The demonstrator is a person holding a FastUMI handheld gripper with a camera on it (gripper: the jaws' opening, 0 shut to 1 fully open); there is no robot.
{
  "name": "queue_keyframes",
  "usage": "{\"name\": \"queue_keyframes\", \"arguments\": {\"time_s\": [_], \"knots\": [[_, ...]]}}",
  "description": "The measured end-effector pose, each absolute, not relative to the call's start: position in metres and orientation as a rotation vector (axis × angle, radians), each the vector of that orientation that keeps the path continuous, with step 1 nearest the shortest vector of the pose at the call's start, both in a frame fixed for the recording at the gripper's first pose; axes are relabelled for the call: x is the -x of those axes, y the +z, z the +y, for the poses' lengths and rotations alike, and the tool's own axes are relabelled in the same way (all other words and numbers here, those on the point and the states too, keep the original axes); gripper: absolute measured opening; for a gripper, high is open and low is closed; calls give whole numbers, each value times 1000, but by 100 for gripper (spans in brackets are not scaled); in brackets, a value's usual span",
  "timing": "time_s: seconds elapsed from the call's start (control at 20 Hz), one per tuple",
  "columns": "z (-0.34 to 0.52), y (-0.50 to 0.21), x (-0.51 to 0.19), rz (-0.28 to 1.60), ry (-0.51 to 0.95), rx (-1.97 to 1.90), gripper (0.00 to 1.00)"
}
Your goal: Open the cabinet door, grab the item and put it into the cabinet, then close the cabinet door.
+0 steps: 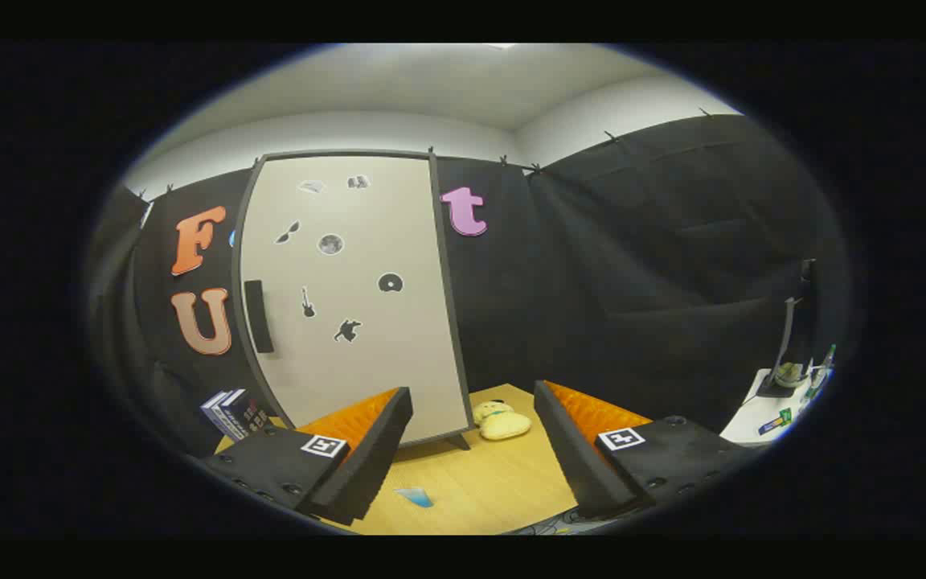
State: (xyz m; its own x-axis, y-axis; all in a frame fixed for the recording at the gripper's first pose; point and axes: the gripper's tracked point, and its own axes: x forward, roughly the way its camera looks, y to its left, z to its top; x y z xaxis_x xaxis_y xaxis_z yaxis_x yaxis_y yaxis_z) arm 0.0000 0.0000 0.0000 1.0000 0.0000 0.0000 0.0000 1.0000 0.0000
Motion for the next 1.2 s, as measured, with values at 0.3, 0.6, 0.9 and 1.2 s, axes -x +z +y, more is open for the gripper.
{"name": "queue_keyframes", "arguments": {"time_s": [0.3,0.6,0.9,1.2], "knots": [[-2,3,6,-4,-1,6,98],[-5,6,4,0,-6,21,98],[11,6,-5,11,12,29,98],[76,5,-24,32,128,48,98]]}}
